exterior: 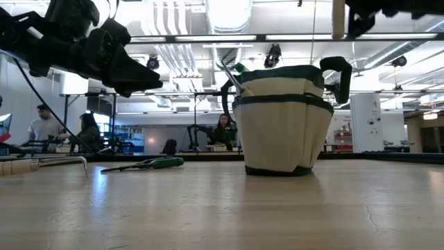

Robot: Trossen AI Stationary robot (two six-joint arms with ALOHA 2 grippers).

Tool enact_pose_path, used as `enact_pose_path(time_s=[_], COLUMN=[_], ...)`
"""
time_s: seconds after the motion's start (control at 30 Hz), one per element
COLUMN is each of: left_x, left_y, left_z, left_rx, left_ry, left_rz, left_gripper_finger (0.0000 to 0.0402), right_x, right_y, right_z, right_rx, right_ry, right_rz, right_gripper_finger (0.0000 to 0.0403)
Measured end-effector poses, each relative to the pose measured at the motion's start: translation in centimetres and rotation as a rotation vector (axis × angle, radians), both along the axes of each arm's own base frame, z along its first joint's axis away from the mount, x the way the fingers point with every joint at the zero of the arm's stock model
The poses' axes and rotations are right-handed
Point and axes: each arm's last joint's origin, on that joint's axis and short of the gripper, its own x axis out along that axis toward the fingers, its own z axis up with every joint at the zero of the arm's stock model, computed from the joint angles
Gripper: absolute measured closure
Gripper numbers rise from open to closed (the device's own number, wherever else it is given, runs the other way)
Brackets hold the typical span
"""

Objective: Pick & Place Garden tools in Gardening bag
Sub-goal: Put the hand trowel into the pocket of the gardening bag

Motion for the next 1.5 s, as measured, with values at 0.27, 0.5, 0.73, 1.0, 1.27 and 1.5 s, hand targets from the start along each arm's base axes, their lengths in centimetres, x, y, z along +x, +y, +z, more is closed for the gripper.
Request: enact_pose_path(time_s=[0.27, 0.5, 0.73, 1.0, 1.27, 1.5], left_x=[0.0, 0.0, 0.0, 0.0, 0.0, 0.0], left_y=[0.0, 0.0, 0.0, 0.0, 0.0, 0.0], left_z=[0.0, 0.0, 0.0, 0.0, 0.0, 0.0], left_rx=[0.0, 0.0, 0.0, 0.0, 0.0, 0.0], left_ry=[0.0, 0.0, 0.0, 0.0, 0.0, 0.0], left_rz=[0.0, 0.0, 0.0, 0.0, 0.0, 0.0], left_gripper_finger=[0.0195, 0.0195, 0.0195, 0.0195, 0.0195, 0.0195], right_x=[-0.9, -1.2, -1.4, -1.3, -0.4, 0.1], right_y=[-0.4, -0.6, -0.7, -0.7, -0.4, -0.2], right_z=[-2.8, -4.5, -5.1, -5.7, -6.2, -6.6], right_rx=[0.038, 0.048, 0.071, 0.086, 0.092, 0.094], right_ry=[-0.004, 0.032, 0.017, 0.002, -0.006, -0.004], right_rz=[-0.002, -0.041, -0.053, -0.051, -0.052, -0.076], right_gripper_finger=[0.0333, 0.0333, 0.0333, 0.0333, 0.0333, 0.0333])
